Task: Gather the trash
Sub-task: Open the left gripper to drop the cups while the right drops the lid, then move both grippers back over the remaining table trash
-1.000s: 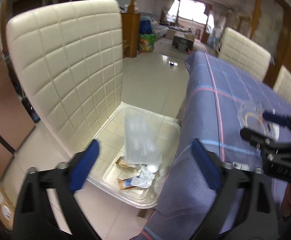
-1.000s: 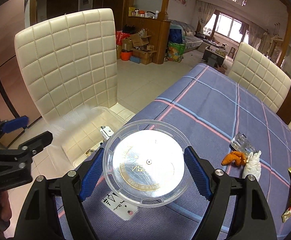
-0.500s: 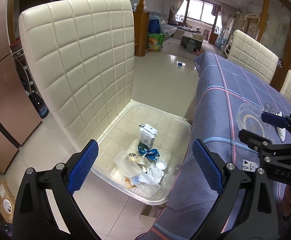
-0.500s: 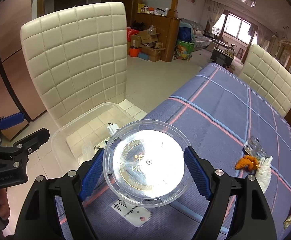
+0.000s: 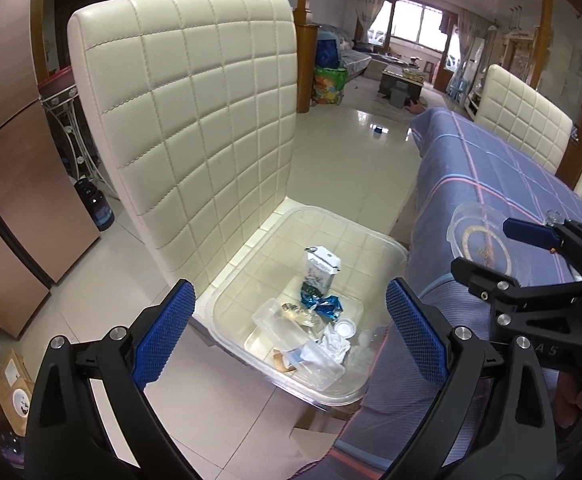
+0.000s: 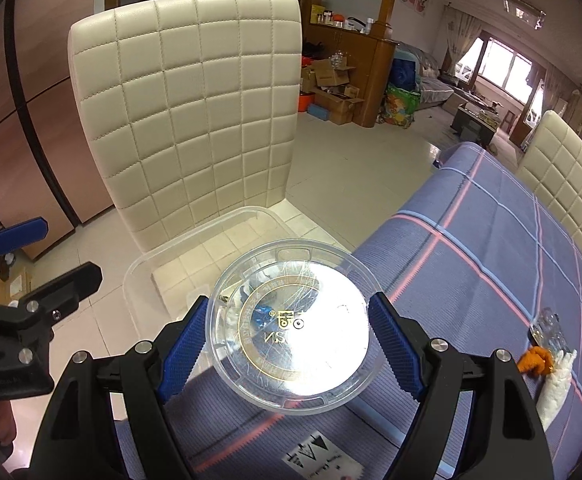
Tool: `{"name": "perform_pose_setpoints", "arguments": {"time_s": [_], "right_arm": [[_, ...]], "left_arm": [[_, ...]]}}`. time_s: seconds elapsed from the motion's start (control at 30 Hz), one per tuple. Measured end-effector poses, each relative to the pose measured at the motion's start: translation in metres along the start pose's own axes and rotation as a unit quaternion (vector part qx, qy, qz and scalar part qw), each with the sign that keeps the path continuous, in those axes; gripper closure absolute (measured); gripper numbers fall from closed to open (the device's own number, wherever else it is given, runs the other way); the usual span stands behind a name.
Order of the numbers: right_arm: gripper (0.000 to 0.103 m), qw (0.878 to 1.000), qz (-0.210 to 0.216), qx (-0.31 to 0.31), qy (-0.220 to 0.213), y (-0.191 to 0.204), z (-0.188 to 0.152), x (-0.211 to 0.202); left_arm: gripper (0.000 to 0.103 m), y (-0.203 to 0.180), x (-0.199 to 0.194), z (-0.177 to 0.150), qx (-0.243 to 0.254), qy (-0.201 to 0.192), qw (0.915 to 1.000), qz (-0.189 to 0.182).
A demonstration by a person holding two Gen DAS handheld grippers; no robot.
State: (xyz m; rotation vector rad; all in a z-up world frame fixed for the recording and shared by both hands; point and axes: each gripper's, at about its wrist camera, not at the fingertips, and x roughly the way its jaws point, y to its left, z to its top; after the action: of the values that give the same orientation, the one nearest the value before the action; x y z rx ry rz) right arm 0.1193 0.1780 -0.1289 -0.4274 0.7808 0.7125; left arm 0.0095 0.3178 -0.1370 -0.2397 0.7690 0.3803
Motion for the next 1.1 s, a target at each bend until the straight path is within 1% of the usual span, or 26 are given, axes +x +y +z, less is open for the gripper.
{"name": "perform_pose_setpoints", "arguments": {"time_s": [0.07, 0.17, 0.2, 0.23, 0.3, 0.33, 0.4, 0.63, 0.77, 0.97, 1.1], "right_arm": [[0.025, 1.000, 0.007, 0.000, -0.003, 0.000, 0.002, 0.000], [0.024, 1.000, -0.011, -0.008, 0.005, 0.001, 0.002, 0.004], [0.023, 1.000, -0.012, -0.008, 0.007, 0.001, 0.002, 0.005], [0.017, 1.000, -0.009, -0.008, 0.010, 0.000, 0.001, 0.007], [0.012, 1.000, -0.013, -0.013, 0.012, 0.000, -0.001, 0.008], [0.012, 1.000, -0.020, -0.015, 0.010, 0.000, -0.002, 0.008], [0.012, 0.999, -0.031, -0.012, 0.007, -0.002, -0.003, 0.006], [0.011, 1.000, -0.019, 0.017, 0.009, -0.014, -0.005, -0.001], [0.011, 0.999, -0.012, 0.032, 0.013, -0.019, -0.010, -0.007], [0.011, 0.998, -0.030, 0.053, 0.003, -0.034, -0.023, -0.031], [0.011, 0.996, -0.058, 0.069, -0.008, -0.053, -0.040, -0.056]], "left_arm": [[0.008, 0.004, 0.001, 0.000, -0.006, 0.002, 1.0000, -0.001], [0.008, 0.007, 0.004, -0.001, -0.013, 0.006, 0.9999, -0.003], [0.008, 0.007, 0.005, -0.001, -0.013, 0.007, 0.9999, -0.003], [0.008, 0.007, 0.006, -0.001, -0.013, 0.008, 0.9999, -0.004], [0.008, 0.006, 0.008, -0.001, -0.012, 0.011, 0.9999, -0.005], [0.008, 0.006, 0.009, -0.002, -0.013, 0.012, 0.9998, -0.006], [0.008, 0.005, 0.009, -0.001, -0.012, 0.012, 0.9998, -0.007], [0.008, 0.000, 0.005, -0.001, -0.009, 0.013, 0.9998, -0.012], [0.008, -0.010, 0.001, -0.002, 0.003, 0.015, 0.9997, -0.017], [0.007, -0.035, -0.014, -0.003, 0.032, 0.008, 0.9989, -0.032], [0.007, -0.058, -0.026, -0.005, 0.050, 0.006, 0.9973, -0.053]]}}
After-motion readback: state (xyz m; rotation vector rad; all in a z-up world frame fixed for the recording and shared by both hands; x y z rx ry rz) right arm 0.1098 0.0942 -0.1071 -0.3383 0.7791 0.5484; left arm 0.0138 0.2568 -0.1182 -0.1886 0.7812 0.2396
